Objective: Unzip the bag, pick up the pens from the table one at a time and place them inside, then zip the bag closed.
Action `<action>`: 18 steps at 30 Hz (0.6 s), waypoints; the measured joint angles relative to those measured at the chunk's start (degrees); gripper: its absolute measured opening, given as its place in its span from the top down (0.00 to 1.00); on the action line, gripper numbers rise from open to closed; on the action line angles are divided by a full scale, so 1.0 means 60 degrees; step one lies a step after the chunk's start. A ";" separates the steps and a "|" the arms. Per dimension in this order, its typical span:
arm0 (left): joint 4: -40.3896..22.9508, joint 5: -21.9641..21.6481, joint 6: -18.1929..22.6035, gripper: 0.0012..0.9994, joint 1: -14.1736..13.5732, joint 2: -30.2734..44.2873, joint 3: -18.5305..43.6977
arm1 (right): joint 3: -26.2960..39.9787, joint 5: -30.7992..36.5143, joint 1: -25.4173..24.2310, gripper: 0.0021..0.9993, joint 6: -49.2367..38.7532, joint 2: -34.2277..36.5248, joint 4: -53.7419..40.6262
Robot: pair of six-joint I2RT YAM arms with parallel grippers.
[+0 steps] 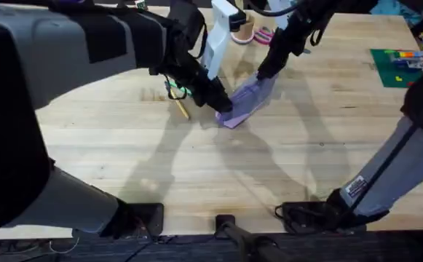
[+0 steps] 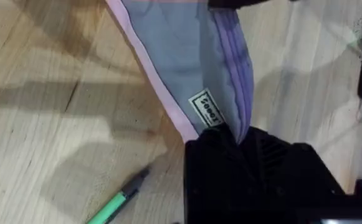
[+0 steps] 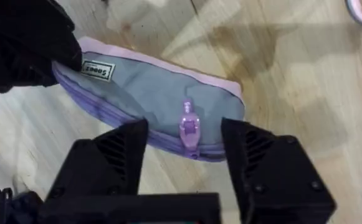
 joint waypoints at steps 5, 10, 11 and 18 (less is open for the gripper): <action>0.0000 0.0000 0.0002 0.96 0.0000 0.0000 0.0000 | 0.0000 0.0000 0.0000 0.42 0.0000 0.0000 -0.0007; 0.0000 -0.0003 0.0003 0.96 0.0000 -0.0003 0.0000 | 0.0000 -0.0007 0.0000 0.56 -0.0001 0.0000 -0.0040; 0.0000 -0.0001 0.0000 0.96 0.0000 0.0000 0.0000 | 0.0000 -0.0007 0.0000 0.57 0.0000 0.0000 -0.0043; 0.0000 0.0000 0.0003 0.96 0.0000 0.0000 0.0000 | 0.0000 -0.0005 0.0015 0.70 0.0000 0.0000 -0.0112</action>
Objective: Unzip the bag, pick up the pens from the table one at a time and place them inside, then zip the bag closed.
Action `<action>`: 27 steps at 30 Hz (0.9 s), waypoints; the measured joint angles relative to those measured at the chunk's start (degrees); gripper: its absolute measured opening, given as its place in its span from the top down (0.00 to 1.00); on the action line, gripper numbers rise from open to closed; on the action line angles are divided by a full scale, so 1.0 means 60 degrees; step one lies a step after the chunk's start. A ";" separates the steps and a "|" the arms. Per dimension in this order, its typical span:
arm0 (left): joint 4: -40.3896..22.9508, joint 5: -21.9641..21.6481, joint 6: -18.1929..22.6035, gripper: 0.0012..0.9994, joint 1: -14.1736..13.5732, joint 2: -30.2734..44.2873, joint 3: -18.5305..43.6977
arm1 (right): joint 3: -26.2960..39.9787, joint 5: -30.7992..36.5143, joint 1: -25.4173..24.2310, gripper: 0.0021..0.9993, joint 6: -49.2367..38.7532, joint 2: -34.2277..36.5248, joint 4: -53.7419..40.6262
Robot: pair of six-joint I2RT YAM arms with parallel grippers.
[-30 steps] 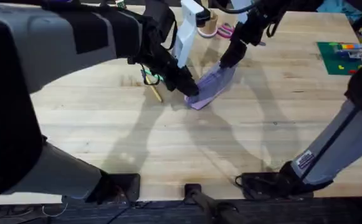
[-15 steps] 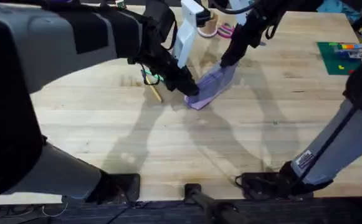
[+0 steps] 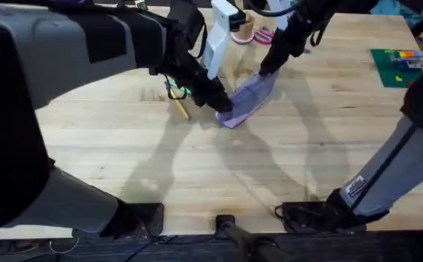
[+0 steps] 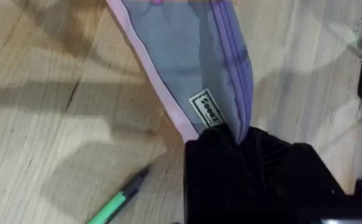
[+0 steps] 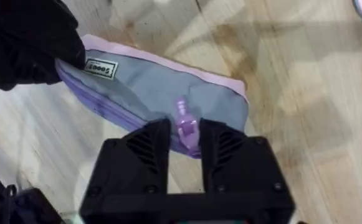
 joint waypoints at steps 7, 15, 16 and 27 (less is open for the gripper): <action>-0.0004 0.0000 -0.0004 0.96 -0.0022 0.0000 0.0000 | 0.0004 0.0011 0.0000 0.97 -0.0035 0.0000 -0.0112; -0.0007 0.0000 -0.0002 0.96 -0.0029 0.0000 0.0000 | 0.0004 0.0012 0.0000 0.97 -0.0036 0.0000 -0.0118; -0.0005 0.0000 0.0000 0.96 -0.0029 -0.0002 0.0000 | 0.0004 0.0012 0.0000 0.97 -0.0033 0.0000 -0.0118; -0.0015 0.0000 0.0000 0.96 -0.0029 0.0000 0.0000 | 0.0004 -0.0061 0.0000 0.97 0.0049 -0.0006 -0.0161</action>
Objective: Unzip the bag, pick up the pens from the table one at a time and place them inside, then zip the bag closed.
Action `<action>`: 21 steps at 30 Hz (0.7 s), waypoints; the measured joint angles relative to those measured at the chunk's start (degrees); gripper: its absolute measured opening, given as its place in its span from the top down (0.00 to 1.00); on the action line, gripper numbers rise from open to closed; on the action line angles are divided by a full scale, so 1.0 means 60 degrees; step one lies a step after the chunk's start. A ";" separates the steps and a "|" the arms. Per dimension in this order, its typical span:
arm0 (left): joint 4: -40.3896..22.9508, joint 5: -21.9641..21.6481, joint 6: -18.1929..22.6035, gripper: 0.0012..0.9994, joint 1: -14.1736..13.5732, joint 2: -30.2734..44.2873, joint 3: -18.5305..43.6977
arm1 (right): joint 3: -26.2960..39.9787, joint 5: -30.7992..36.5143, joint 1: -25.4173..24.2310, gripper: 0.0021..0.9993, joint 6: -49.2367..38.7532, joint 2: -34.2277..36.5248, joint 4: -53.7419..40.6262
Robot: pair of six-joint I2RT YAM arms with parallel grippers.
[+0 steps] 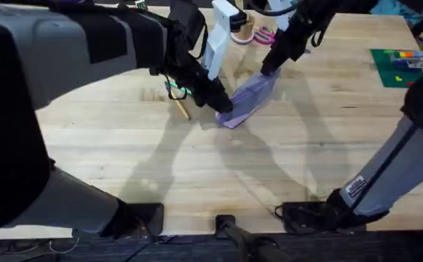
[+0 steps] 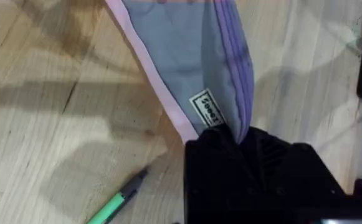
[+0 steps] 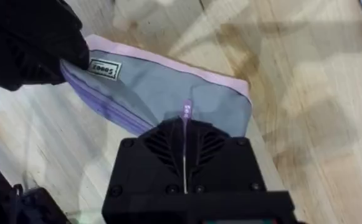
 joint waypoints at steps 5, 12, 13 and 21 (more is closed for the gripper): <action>-0.0011 0.0000 0.0000 0.96 0.0000 0.0000 0.0000 | 0.0000 -0.0136 0.0000 0.97 0.0027 -0.0184 -0.0018; -0.0008 -0.0004 0.0000 0.96 0.0004 -0.0003 0.0000 | 0.0000 -0.0235 0.0000 0.97 0.0027 -0.0935 -0.0091; -0.0007 -0.0001 0.0000 0.96 0.0004 0.0000 0.0000 | 0.0000 -0.0263 0.0000 0.97 0.0028 -0.1048 -0.0107; -0.0011 -0.0004 -0.0002 0.96 0.0004 0.0000 0.0000 | 0.0026 -0.0330 0.0002 0.97 0.0027 -0.1245 -0.0397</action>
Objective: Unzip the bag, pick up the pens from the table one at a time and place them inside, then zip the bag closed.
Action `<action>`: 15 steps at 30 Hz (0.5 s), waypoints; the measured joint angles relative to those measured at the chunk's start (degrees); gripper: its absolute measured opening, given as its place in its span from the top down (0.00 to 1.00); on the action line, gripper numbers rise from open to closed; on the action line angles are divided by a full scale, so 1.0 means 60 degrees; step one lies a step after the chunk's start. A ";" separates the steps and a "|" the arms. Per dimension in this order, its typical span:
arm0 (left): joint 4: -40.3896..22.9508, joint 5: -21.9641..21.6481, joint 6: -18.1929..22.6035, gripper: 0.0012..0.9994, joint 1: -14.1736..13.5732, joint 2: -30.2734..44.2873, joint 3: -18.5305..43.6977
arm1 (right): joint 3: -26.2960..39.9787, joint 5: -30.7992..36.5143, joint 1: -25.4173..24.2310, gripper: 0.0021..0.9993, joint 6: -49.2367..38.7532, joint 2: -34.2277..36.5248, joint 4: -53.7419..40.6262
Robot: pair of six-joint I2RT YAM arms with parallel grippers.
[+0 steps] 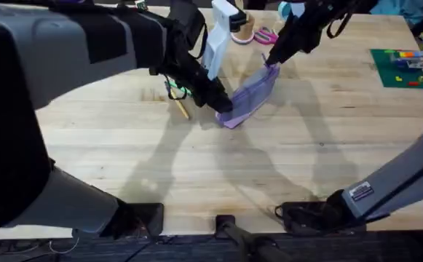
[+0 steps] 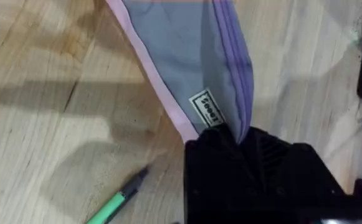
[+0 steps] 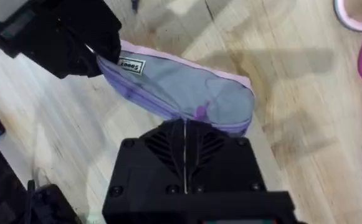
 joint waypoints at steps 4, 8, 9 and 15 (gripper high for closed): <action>0.0000 0.0001 0.0002 0.96 0.0000 -0.0003 0.0000 | 0.0000 0.0000 0.0002 0.97 0.0003 -0.0002 -0.0004; 0.0004 0.0000 0.0002 0.96 0.0000 0.0000 0.0000 | 0.0000 0.0000 0.0002 0.97 0.0000 0.0001 -0.0003; 0.0000 0.0004 0.0002 0.96 0.0000 -0.0001 0.0000 | 0.0000 0.0000 0.0002 0.97 0.0001 -0.0005 0.0000; 0.0003 0.0004 0.0002 0.96 0.0000 0.0000 0.0000 | 0.0000 0.0004 -0.0002 0.97 0.0004 -0.0346 0.0112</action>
